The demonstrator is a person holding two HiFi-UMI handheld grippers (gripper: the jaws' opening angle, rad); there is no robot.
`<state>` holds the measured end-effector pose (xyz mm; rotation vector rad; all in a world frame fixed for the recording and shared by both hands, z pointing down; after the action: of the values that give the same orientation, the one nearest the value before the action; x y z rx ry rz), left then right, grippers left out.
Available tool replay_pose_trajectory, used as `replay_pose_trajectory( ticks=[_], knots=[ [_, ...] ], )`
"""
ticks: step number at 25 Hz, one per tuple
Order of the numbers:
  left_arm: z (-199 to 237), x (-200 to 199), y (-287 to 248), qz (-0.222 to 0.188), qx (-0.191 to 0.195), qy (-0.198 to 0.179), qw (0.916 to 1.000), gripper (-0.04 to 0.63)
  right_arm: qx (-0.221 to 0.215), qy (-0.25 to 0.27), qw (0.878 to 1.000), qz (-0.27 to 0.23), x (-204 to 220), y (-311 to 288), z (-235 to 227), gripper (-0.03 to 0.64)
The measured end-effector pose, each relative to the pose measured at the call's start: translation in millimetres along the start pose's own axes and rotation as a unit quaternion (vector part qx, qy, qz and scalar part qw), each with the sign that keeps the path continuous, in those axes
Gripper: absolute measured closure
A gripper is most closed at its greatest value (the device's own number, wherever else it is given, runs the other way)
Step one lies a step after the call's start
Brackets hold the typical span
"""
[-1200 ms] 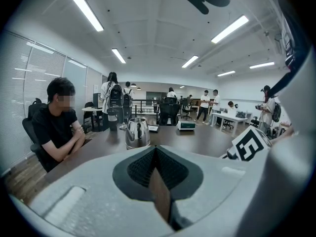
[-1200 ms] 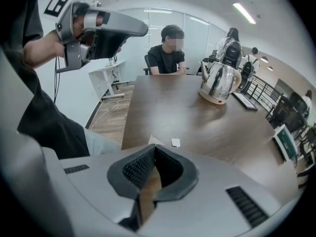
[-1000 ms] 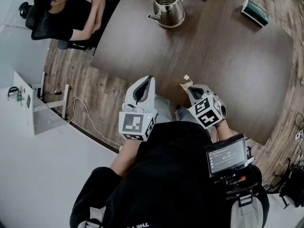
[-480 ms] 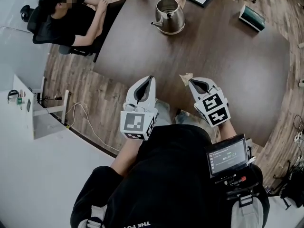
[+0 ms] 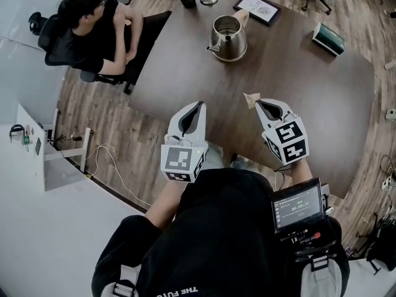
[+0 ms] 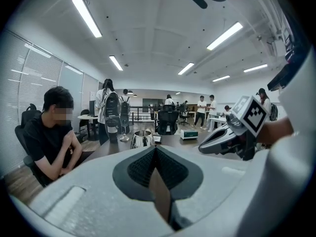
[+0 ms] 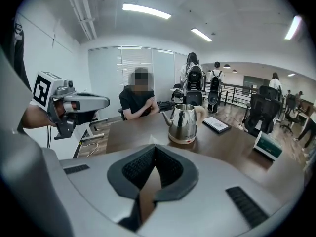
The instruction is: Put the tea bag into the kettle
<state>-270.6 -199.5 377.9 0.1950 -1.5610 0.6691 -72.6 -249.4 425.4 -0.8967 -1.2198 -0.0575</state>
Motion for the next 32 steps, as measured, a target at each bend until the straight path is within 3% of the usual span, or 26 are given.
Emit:
replay_pose_trajectory(
  ticks=[5,18,32],
  knots=[
    [18,-10,-7,-0.003,0.012,-0.005,0.9999,0.592,0.024,-0.013,1.0,-0.011,-22,-4,-14,0.611],
    [108,-25,-11,-0.029,0.049,-0.013,0.9983,0.592,0.111,0.02,0.993,-0.047,-118,-41,-16,0.61],
    [174,-33,-14,-0.046,0.06,-0.017,0.997,0.592,0.16,0.038,0.983,-0.081,-192,-81,-27,0.61]
  ],
)
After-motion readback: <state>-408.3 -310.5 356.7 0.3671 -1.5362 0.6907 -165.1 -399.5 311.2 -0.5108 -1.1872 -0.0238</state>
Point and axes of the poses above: the fingertips, and each gripper's own axes: y backward along the fingers, z to its left, x out of its underside, the point moved 6 cm from there along y, backward along the fingers, and after that the axes turned 11 degrees about x, right-handed, at the moved point
